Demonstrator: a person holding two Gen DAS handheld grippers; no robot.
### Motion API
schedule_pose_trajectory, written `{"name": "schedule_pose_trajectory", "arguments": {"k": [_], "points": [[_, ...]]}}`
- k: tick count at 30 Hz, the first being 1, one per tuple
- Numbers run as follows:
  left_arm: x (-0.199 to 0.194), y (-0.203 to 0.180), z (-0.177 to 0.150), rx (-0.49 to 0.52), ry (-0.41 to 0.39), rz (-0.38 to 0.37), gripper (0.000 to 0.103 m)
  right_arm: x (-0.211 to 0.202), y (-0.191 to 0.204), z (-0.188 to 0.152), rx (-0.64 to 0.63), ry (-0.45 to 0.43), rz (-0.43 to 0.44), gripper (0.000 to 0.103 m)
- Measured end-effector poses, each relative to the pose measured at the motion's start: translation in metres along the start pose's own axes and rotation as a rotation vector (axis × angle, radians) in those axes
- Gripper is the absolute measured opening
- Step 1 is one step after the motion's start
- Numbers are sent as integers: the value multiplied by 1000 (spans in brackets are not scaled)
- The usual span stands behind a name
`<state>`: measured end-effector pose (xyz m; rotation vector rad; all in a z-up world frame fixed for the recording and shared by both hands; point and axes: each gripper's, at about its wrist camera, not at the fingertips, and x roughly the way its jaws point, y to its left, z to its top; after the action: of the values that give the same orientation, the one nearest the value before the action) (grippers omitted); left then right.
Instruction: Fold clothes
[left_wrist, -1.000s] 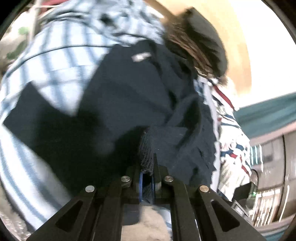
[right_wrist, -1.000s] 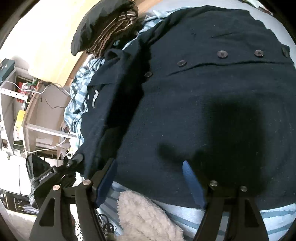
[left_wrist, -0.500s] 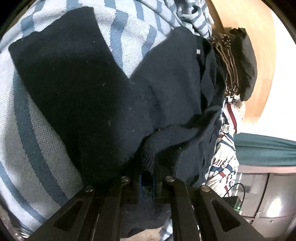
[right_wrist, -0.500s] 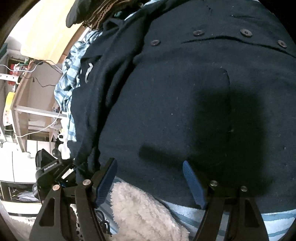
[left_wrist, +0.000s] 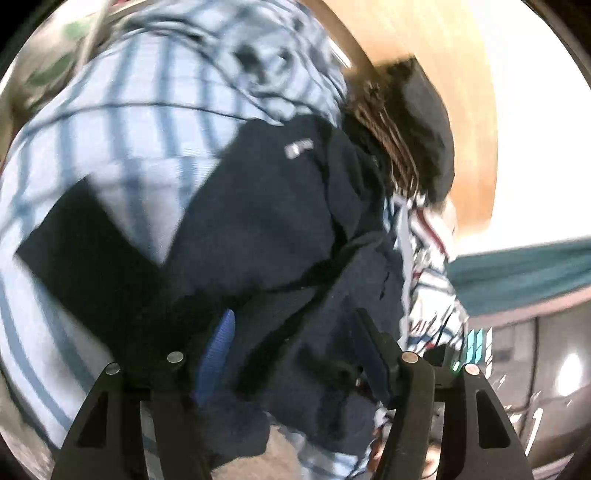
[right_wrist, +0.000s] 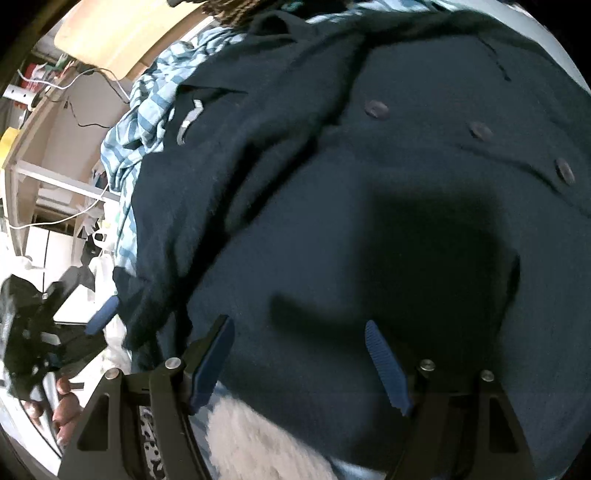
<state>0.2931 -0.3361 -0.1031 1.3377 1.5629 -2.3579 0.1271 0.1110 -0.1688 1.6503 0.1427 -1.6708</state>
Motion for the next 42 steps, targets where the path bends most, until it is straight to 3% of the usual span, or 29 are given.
{"name": "schedule_pose_trajectory", "arguments": {"k": [7,10,12,14,21,26,29,32,37,40,42], "points": [[59,-33,6,192,134,146,66,33,13,42,22,-18,6,78],[75,-35,4,211,164,171,66,35,12,55,24,-74,-32,54],[82,-34,4,214,174,184,66,33,13,62,14,-108,-46,22],[86,-31,4,213,178,194,66,27,14,69,1,-131,-40,11],[61,-17,6,127,96,167,66,1,29,104,-61,-217,-60,5],[28,-7,5,78,-18,175,66,-30,25,122,-23,-314,-68,5],[24,-6,4,104,-17,201,66,-28,18,115,10,-275,-66,13],[25,-6,-1,155,2,253,66,-15,10,99,38,-186,-10,57],[22,3,-11,158,17,228,66,22,10,78,77,-49,131,58],[21,5,-21,206,79,188,66,29,22,75,78,-41,117,63],[26,-3,-31,301,146,140,64,23,31,76,80,-81,77,69]]}}
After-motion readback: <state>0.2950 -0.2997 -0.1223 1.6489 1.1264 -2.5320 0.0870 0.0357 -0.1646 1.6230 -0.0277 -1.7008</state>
